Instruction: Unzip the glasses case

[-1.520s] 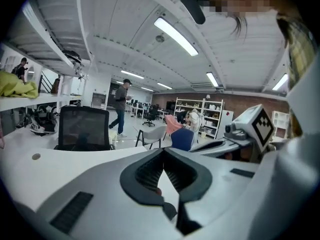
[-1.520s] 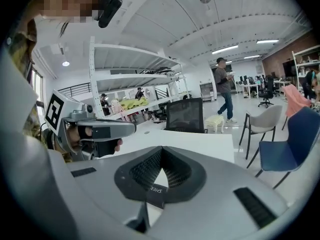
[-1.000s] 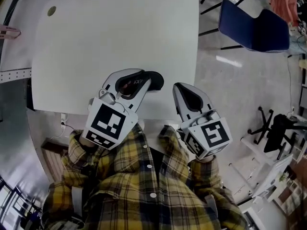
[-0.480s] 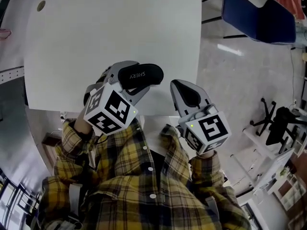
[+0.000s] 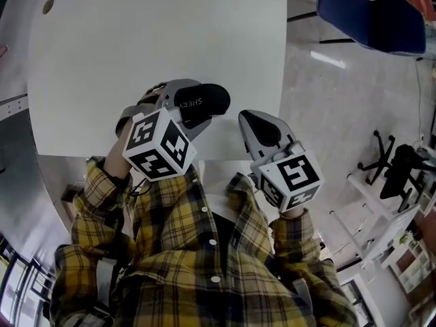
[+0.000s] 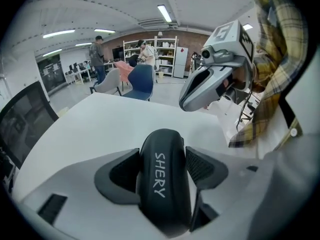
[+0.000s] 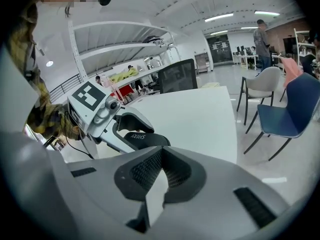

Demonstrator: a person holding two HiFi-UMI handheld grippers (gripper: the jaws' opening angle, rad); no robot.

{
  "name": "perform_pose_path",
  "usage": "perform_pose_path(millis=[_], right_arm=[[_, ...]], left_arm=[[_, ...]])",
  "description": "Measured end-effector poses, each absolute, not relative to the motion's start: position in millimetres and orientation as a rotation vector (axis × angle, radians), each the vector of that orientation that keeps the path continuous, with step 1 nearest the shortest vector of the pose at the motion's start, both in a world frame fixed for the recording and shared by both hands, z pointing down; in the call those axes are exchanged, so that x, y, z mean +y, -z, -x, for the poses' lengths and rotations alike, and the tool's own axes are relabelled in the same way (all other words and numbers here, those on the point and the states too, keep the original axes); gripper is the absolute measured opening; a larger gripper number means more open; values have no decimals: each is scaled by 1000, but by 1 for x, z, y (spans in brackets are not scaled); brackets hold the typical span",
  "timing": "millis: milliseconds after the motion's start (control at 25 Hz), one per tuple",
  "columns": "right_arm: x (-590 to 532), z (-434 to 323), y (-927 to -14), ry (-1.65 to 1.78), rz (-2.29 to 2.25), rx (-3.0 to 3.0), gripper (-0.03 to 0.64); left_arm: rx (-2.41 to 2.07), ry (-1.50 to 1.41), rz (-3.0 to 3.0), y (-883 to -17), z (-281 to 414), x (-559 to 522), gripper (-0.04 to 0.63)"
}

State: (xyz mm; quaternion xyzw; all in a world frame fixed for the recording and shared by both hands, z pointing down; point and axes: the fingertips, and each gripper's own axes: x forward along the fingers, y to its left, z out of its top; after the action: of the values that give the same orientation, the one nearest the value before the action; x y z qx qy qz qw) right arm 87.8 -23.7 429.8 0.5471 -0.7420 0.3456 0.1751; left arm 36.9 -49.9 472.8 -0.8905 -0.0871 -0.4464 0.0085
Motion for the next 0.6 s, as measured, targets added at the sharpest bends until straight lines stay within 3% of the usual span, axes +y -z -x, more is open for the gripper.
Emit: perform_pose_path(millis=[400,480,600], right_arm=[[-14,-72,-463,-694,-1269,-2112,5],[-12,-67,-470,-645,-1193,-2117,60],[-9,-61,-480,-603,-1128,-2102,84]], left_arm=[[-314,1348,2850,-472,-37,-50,291],[-320,1345,2852,-471,-39,-51,291],[-318,1340,2852,-469,-40,-48,291]])
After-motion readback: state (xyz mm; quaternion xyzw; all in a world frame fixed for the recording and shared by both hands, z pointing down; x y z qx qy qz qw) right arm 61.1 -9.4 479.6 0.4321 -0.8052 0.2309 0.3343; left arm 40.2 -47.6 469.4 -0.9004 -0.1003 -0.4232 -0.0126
